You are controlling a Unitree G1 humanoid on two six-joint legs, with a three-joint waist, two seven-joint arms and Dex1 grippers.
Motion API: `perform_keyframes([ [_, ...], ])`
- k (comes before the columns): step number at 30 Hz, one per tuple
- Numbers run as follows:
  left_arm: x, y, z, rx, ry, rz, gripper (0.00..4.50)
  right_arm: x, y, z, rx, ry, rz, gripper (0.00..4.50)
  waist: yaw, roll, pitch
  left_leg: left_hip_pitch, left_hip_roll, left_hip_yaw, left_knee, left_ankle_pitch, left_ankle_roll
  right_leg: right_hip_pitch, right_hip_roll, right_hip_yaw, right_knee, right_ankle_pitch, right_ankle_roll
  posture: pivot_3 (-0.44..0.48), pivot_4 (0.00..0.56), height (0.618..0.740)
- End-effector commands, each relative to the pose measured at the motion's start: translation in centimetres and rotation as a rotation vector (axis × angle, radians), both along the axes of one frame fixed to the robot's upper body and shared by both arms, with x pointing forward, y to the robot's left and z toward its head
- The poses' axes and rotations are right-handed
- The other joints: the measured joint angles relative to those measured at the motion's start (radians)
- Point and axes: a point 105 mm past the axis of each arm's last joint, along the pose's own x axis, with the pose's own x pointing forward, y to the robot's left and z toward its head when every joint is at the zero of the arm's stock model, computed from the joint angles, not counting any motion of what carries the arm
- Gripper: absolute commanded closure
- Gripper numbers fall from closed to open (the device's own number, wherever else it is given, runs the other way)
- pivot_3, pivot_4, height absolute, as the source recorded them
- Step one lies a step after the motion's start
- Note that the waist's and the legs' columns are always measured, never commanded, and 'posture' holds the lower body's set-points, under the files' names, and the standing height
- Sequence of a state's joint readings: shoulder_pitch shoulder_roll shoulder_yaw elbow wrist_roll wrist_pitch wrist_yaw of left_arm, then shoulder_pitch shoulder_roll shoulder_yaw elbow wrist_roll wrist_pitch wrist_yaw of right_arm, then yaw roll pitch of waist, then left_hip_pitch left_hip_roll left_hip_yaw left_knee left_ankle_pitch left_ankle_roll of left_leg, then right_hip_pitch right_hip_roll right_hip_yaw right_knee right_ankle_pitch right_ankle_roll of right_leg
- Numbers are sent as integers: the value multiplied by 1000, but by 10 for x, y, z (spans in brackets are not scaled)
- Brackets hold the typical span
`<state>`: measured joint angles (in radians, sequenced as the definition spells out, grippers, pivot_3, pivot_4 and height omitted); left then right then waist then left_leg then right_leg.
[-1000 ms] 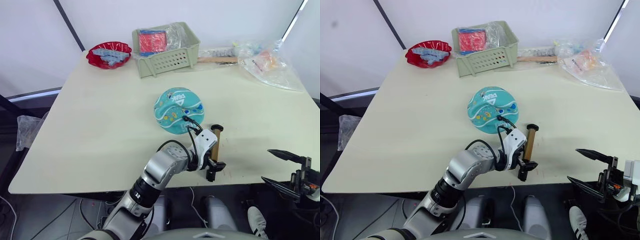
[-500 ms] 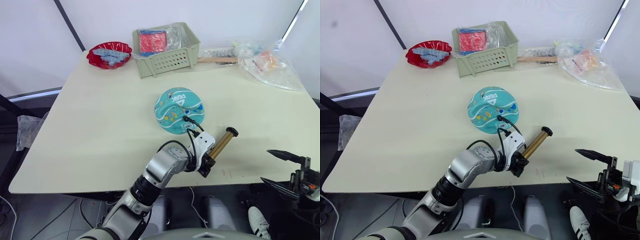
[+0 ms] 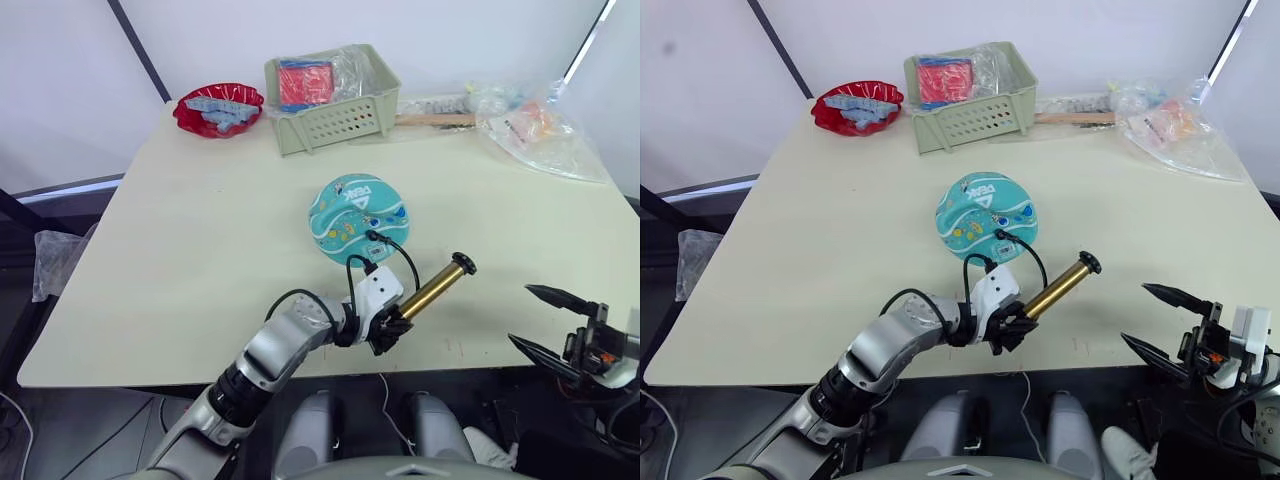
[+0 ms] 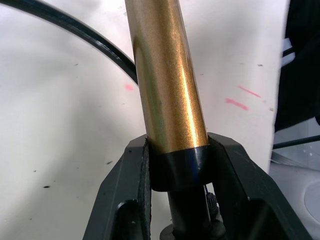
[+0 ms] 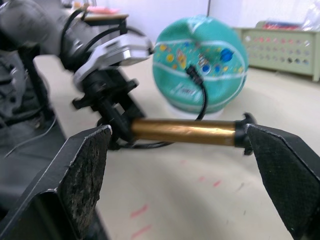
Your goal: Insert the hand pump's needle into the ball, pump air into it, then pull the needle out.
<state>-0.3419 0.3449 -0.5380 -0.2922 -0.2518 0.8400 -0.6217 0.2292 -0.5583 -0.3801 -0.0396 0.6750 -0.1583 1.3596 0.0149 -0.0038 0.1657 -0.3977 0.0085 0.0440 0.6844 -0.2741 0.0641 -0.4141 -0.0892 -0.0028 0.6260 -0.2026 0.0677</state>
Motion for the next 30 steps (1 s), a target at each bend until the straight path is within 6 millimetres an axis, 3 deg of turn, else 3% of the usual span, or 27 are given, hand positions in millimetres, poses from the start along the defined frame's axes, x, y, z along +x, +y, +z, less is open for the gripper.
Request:
perform_keyframes([
  [1, -4, 0, 18, -74, -92, -55, 3311, 8, 7, 9, 42, -7, -50, 0, 1, 0, 0, 0, 0, 0, 0, 0, 0, 0, 0, 0, 0, 0, 0, 0, 150, 738],
  [14, -6, 23, 26, -224, -252, -67, 3311, 47, 34, 16, 184, 243, -270, 0, 0, 0, 0, -2, 1, 0, 0, 0, 0, -2, -2, -2, 0, 0, -1, 0, 150, 738],
  [21, -9, 34, 20, -254, -277, -81, 3311, 52, 50, 33, 375, 362, -215, 0, 2, 0, 0, -3, 1, 0, 0, 0, 0, -2, -2, -3, 0, 0, -1, 0, 150, 738],
  [30, -11, 31, 21, -283, -290, -111, 3311, 56, 78, 35, 516, 515, -107, 0, -1, 0, 0, -3, 2, -1, 0, 0, 0, -2, 1, -3, -1, 0, -1, 0, 150, 738],
])
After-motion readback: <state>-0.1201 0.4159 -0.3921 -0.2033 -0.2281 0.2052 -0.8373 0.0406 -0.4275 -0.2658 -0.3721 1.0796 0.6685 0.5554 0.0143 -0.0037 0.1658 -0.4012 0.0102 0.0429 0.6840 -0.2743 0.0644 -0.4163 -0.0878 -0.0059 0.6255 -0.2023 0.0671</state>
